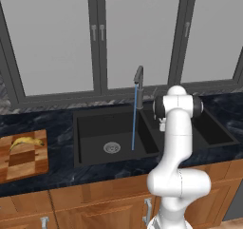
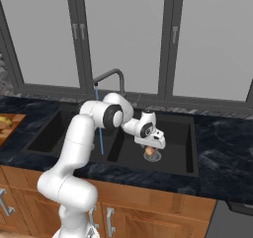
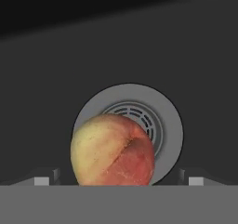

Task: Pick the banana, peach from the sink and place them on the cutting board to airdry. Then turn off the sink faucet.

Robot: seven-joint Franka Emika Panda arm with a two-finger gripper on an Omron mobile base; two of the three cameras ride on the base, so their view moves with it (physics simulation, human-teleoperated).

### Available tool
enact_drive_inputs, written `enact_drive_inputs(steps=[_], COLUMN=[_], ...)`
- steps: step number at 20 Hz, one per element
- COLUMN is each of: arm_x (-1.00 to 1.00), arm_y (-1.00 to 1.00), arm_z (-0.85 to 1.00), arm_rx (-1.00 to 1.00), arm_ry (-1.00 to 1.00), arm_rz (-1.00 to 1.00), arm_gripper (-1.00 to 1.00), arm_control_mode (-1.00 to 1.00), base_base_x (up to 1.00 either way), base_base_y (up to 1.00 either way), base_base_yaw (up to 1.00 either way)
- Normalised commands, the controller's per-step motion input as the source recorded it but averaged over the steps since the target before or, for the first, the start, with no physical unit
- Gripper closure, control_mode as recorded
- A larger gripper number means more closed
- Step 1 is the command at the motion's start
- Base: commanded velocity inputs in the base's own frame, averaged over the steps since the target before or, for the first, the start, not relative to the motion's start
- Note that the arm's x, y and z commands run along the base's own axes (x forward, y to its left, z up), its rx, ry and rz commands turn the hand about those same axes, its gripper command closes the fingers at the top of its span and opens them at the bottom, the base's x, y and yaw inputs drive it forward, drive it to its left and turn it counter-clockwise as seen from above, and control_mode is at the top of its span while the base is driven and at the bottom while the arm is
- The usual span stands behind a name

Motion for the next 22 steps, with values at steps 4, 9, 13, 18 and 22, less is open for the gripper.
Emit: enact_drive_inputs(steps=[4,9,13,18,22], arm_x=[0.0,0.0,0.0,0.0,0.0], arm_y=[0.0,0.0,0.0,0.0,0.0], arm_z=[-0.13,-0.09,-0.09,-0.11,-0.11], arm_rx=[0.0,0.0,0.0,0.0,0.01], arm_ry=[0.0,0.0,0.0,0.0,0.0], arm_rz=[0.0,0.0,0.0,0.0,0.0], arm_gripper=[-1.0,-1.0,-1.0,-1.0,-1.0], arm_control_mode=[-1.0,-1.0,-1.0,-1.0,-1.0], base_base_x=[0.0,0.0,0.0,0.0,0.0], base_base_y=[0.0,0.0,0.0,0.0,0.0], base_base_yaw=[0.0,0.0,0.0,0.0,0.0])
